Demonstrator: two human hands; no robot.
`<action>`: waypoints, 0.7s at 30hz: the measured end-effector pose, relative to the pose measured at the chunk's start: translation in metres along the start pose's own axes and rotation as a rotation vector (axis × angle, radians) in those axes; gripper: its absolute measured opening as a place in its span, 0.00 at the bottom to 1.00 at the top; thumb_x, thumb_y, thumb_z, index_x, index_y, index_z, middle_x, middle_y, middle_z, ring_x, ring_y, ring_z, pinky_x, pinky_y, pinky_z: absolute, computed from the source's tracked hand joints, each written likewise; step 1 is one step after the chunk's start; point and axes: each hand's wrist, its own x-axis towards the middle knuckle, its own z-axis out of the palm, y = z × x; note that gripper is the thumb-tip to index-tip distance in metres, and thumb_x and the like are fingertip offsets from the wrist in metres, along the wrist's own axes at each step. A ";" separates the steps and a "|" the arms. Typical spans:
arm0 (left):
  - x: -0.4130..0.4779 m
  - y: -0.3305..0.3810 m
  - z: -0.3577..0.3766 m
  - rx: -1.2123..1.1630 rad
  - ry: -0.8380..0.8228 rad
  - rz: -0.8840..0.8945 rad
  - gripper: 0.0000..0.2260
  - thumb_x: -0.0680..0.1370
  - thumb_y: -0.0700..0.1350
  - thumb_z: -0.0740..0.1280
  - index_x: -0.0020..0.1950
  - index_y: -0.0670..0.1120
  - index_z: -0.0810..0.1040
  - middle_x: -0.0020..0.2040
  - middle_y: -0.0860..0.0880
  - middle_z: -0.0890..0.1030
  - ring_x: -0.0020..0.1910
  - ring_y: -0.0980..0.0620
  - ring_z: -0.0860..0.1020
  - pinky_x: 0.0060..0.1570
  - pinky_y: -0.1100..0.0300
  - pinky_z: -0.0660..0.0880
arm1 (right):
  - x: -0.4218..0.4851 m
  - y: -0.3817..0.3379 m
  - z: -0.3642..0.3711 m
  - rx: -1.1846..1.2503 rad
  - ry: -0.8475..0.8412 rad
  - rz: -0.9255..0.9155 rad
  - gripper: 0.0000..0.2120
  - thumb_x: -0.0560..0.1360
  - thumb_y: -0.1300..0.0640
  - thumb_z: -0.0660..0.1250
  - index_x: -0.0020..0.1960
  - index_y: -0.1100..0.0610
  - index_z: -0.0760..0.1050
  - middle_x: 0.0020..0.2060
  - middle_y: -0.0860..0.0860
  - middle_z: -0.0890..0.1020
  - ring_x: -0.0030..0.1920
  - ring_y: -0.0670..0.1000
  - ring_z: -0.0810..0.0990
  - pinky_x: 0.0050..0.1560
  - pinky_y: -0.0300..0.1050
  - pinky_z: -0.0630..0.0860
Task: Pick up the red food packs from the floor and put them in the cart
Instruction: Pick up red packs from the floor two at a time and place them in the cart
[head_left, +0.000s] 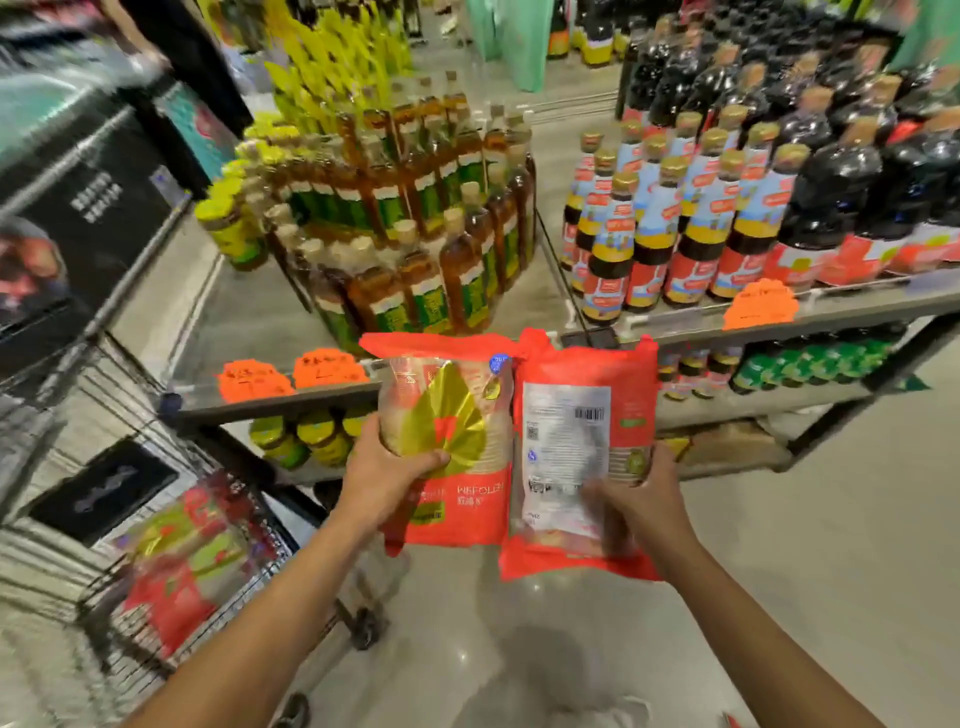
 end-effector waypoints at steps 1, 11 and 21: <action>-0.006 -0.012 -0.032 -0.015 0.041 0.004 0.30 0.63 0.45 0.85 0.58 0.53 0.72 0.52 0.51 0.83 0.51 0.49 0.83 0.47 0.56 0.80 | -0.011 -0.003 0.029 -0.014 -0.038 -0.019 0.37 0.56 0.58 0.80 0.62 0.57 0.69 0.49 0.53 0.84 0.48 0.55 0.84 0.45 0.47 0.79; -0.099 -0.111 -0.335 -0.032 0.348 -0.041 0.30 0.64 0.51 0.84 0.59 0.53 0.72 0.55 0.49 0.83 0.51 0.46 0.84 0.52 0.44 0.82 | -0.167 -0.028 0.297 0.038 -0.371 -0.115 0.37 0.63 0.71 0.80 0.66 0.62 0.65 0.47 0.53 0.82 0.48 0.60 0.82 0.57 0.65 0.80; -0.102 -0.146 -0.473 -0.011 0.461 -0.079 0.27 0.66 0.41 0.82 0.60 0.46 0.73 0.51 0.48 0.83 0.43 0.49 0.85 0.35 0.54 0.81 | -0.216 -0.035 0.446 0.049 -0.450 -0.070 0.36 0.59 0.62 0.81 0.62 0.52 0.67 0.53 0.53 0.84 0.54 0.54 0.85 0.61 0.60 0.80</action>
